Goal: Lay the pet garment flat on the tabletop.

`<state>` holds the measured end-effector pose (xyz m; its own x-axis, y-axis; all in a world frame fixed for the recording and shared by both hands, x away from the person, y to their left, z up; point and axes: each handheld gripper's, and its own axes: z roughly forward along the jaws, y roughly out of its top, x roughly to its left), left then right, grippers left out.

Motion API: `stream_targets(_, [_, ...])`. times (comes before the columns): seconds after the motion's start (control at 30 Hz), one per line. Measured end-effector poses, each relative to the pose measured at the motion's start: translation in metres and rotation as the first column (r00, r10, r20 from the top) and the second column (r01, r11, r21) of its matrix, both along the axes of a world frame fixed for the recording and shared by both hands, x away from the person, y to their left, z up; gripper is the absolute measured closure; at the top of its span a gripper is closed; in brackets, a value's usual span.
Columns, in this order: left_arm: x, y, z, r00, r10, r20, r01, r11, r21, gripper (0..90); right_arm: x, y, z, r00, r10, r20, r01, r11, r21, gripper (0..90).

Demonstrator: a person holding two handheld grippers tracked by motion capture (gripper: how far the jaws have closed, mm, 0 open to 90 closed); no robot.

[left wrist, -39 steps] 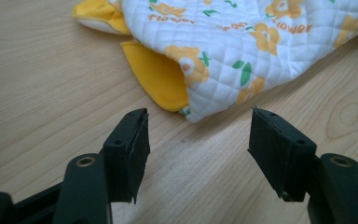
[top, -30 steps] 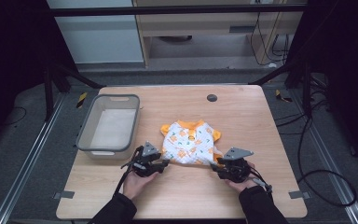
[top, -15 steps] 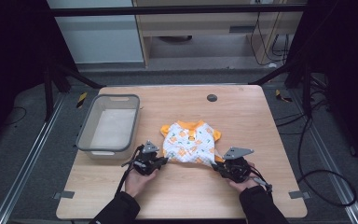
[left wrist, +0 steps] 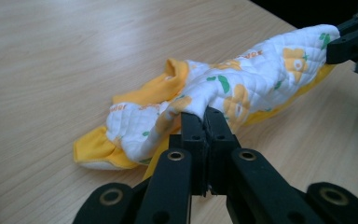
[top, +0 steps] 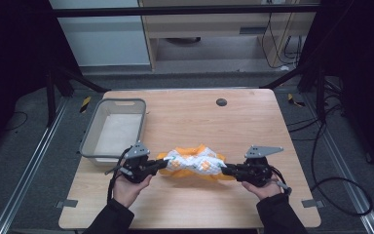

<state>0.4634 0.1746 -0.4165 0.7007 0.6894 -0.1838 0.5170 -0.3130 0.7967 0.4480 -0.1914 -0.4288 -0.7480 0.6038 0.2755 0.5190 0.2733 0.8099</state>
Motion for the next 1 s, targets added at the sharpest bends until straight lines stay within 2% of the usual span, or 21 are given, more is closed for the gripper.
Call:
stream_targets(0.03, [0.000,0.000,0.000,1.0000,0.000,0.000,0.000,1.0000,0.000,88.5,0.000,0.000,0.000,1.0000,0.000,0.000,0.000,1.000,0.000,80.4])
stream_targets(0.07, [0.010,-0.002,-0.004,0.9995,0.024,-0.018,-0.024,0.9996,0.015,88.5,0.008,0.001,-0.003,0.9996,-0.020,-0.020,0.020,1.000,-0.002,80.2])
stream_targets(0.1, [0.019,-0.005,-0.008,0.9986,0.044,-0.030,-0.043,0.9987,0.025,88.4,0.019,0.003,-0.009,0.9974,-0.053,-0.049,0.052,0.999,-0.008,79.5])
stream_targets(0.13, [0.033,-0.009,-0.017,0.9961,0.081,-0.034,-0.079,0.9957,0.048,87.8,0.036,0.007,-0.021,0.9907,-0.123,-0.060,0.121,0.992,-0.027,77.7])
stream_targets(0.17, [0.033,-0.009,-0.017,0.9961,0.081,-0.034,-0.079,0.9957,0.048,87.4,0.036,0.007,-0.021,0.9907,-0.123,-0.060,0.121,0.992,-0.027,77.7])
stream_targets(0.2, [0.041,-0.012,-0.023,0.9943,0.099,-0.040,-0.097,0.9939,0.053,87.4,0.041,0.008,-0.027,0.9879,-0.146,-0.052,0.144,0.989,-0.040,76.5])
stream_targets(0.27, [0.051,-0.016,-0.033,0.9910,0.128,-0.040,-0.125,0.9906,0.055,85.9,0.053,0.014,-0.042,0.9779,-0.209,-0.005,0.208,0.974,-0.090,73.6])
stream_targets(0.3, [0.056,-0.018,-0.041,0.9878,0.149,-0.046,-0.145,0.9866,0.074,80.1,0.057,0.019,-0.051,0.9729,-0.231,0.014,0.231,0.964,-0.133,72.4])
stream_targets(0.37, [0.056,-0.019,-0.044,0.9870,0.154,-0.047,-0.150,0.9856,0.078,74.8,0.057,0.021,-0.053,0.9740,-0.225,0.023,0.226,0.964,-0.143,71.6])
stream_targets(0.4, [0.055,-0.017,-0.045,0.9874,0.153,-0.041,-0.149,0.9860,0.075,74.8,0.055,0.022,-0.053,0.9742,-0.223,0.035,0.226,0.962,-0.151,70.5])
stream_targets(0.43, [0.053,-0.016,-0.043,0.9876,0.154,-0.032,-0.151,0.9857,0.075,70.2,0.053,0.022,-0.051,0.9741,-0.219,0.055,0.225,0.962,-0.156,68.5])
stream_targets(0.47, [0.050,-0.013,-0.041,0.9877,0.155,-0.021,-0.153,0.9854,0.074,57.4,0.047,0.018,-0.043,0.9713,-0.217,0.098,0.230,0.962,-0.146,65.8])
stream_targets(0.53, [0.043,-0.006,-0.036,0.9894,0.145,-0.008,-0.144,0.9877,0.061,54.0,0.044,0.016,-0.039,0.9686,-0.222,0.112,0.236,0.963,-0.133,64.0])
stream_targets(0.57, [0.039,-0.002,-0.033,0.9904,0.138,0.004,-0.138,0.9884,0.063,48.1,0.039,0.010,-0.031,0.9631,-0.231,0.139,0.246,0.963,-0.109,61.9])
stream_targets(0.63, [0.026,0.009,-0.027,0.9920,0.124,0.022,-0.125,0.9892,0.076,43.5,0.033,0.004,-0.026,0.9605,-0.233,0.153,0.249,0.963,-0.099,60.1])
stream_targets(0.67, [0.026,0.009,-0.027,0.9920,0.124,0.022,-0.125,0.9892,0.076,41.4,0.033,0.004,-0.026,0.9605,-0.233,0.153,0.249,0.963,-0.099,60.1])
stream_targets(0.77, [0.005,0.021,-0.029,0.9940,0.102,0.038,-0.105,0.9907,0.087,38.6,0.018,-0.008,-0.024,0.9600,-0.226,0.165,0.246,0.963,-0.112,56.2])
stream_targets(0.83, [-0.001,0.022,-0.032,0.9947,0.096,0.037,-0.099,0.9908,0.092,38.2,0.015,-0.010,-0.026,0.9626,-0.221,0.157,0.241,0.962,-0.126,55.2])
stream_targets(0.87, [-0.004,0.023,-0.036,0.9952,0.089,0.041,-0.093,0.9904,0.103,39.0,0.008,-0.014,-0.033,0.9660,-0.208,0.154,0.232,0.960,-0.156,53.2])
stream_targets(0.93, [-0.007,0.022,-0.042,0.9959,0.081,0.039,-0.085,0.9896,0.116,40.5,0.005,-0.015,-0.039,0.9688,-0.206,0.137,0.228,0.959,-0.167,53.0])
stream_targets(1.0, [-0.006,0.021,-0.051,0.9970,0.076,0.012,-0.077,0.9891,0.126,41.1,0.005,-0.015,-0.042,0.9704,-0.203,0.130,0.225,0.958,-0.176,52.8])
